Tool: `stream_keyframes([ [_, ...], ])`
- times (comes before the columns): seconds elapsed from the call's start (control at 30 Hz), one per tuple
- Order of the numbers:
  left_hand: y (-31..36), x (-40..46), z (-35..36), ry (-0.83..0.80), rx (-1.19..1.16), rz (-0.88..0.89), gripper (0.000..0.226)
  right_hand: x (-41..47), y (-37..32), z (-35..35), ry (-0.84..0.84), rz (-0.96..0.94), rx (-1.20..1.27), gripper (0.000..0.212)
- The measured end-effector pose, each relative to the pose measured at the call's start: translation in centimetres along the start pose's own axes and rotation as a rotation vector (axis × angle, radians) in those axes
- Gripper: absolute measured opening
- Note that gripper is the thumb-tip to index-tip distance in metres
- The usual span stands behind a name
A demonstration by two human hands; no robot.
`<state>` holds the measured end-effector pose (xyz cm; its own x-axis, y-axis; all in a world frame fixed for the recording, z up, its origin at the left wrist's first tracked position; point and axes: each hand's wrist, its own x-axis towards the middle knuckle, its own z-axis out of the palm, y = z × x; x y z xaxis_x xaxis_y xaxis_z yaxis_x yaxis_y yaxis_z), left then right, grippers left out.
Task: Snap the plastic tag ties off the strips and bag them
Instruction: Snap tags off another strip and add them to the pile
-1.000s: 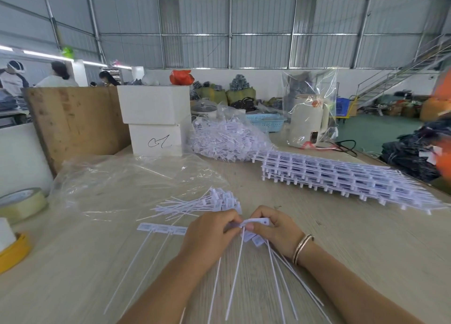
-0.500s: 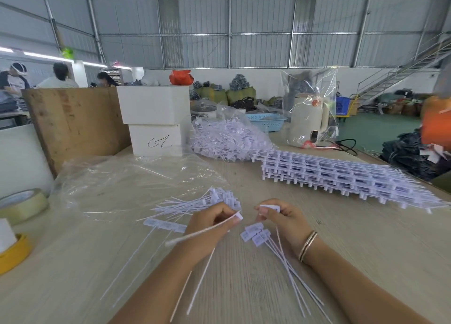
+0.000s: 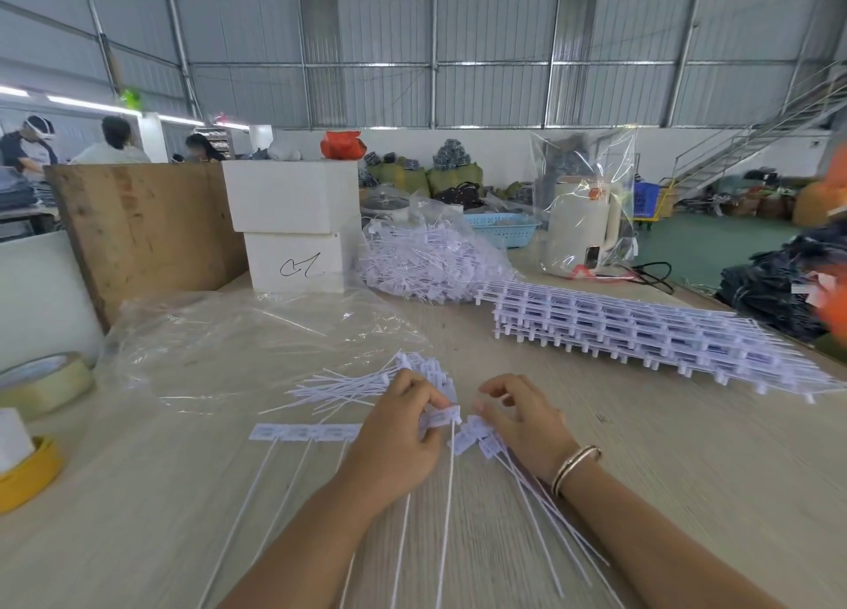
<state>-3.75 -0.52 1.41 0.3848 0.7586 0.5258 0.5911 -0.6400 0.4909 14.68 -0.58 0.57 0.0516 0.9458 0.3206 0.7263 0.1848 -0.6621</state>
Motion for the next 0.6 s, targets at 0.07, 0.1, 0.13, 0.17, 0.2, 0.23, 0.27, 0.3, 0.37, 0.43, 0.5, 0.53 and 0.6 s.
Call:
stream_keyframes([
  [0.07,0.1,0.1,0.1,0.015,0.040,-0.004,0.022,-0.3,-0.4,-0.2,0.102,-0.015,0.114,0.004],
  [0.1,0.3,0.1,0.2,0.024,0.054,0.005,0.022,-0.5,-0.5,-0.3,0.116,-0.035,0.125,0.010],
  [0.13,0.4,0.0,0.4,0.031,0.066,0.020,0.022,-0.7,-0.8,-0.4,0.093,-0.059,0.092,0.020],
  [0.17,0.7,0.0,0.5,0.035,0.080,0.037,0.021,-0.9,-1.0,-0.3,0.046,-0.084,0.025,0.031],
  [0.2,0.9,0.1,0.7,0.037,0.098,0.050,0.021,-1.1,-1.2,-0.2,0.001,-0.109,-0.039,0.037],
  [0.23,1.1,0.1,0.9,0.040,0.113,0.062,0.021,-1.1,-1.2,0.0,-0.028,-0.128,-0.064,0.034],
  [0.27,1.3,0.1,1.0,0.042,0.121,0.073,0.022,-1.0,-1.1,0.0,-0.041,-0.133,-0.044,0.027],
  [0.3,1.4,0.1,1.1,0.040,0.120,0.084,0.023,-0.8,-0.9,0.0,-0.041,-0.129,0.003,0.020],
  [0.37,1.2,0.0,0.9,0.016,0.122,0.089,0.028,-0.6,-0.6,-0.2,-0.026,-0.093,0.143,0.017],
  [0.43,0.7,-0.2,0.5,-0.017,0.156,0.067,0.036,-0.3,-0.4,-0.3,0.000,-0.039,0.285,0.023],
  [0.5,0.1,-0.2,0.3,-0.032,0.209,0.049,0.046,-0.2,-0.3,-0.3,0.007,-0.003,0.317,0.027],
  [0.53,-0.2,-0.2,0.3,-0.039,0.234,0.047,0.047,-0.1,-0.3,-0.2,-0.003,0.005,0.312,0.027],
  [0.6,-0.4,-0.1,0.4,-0.050,0.268,0.051,0.041,-0.2,-0.3,-0.2,-0.031,0.000,0.301,0.028],
])
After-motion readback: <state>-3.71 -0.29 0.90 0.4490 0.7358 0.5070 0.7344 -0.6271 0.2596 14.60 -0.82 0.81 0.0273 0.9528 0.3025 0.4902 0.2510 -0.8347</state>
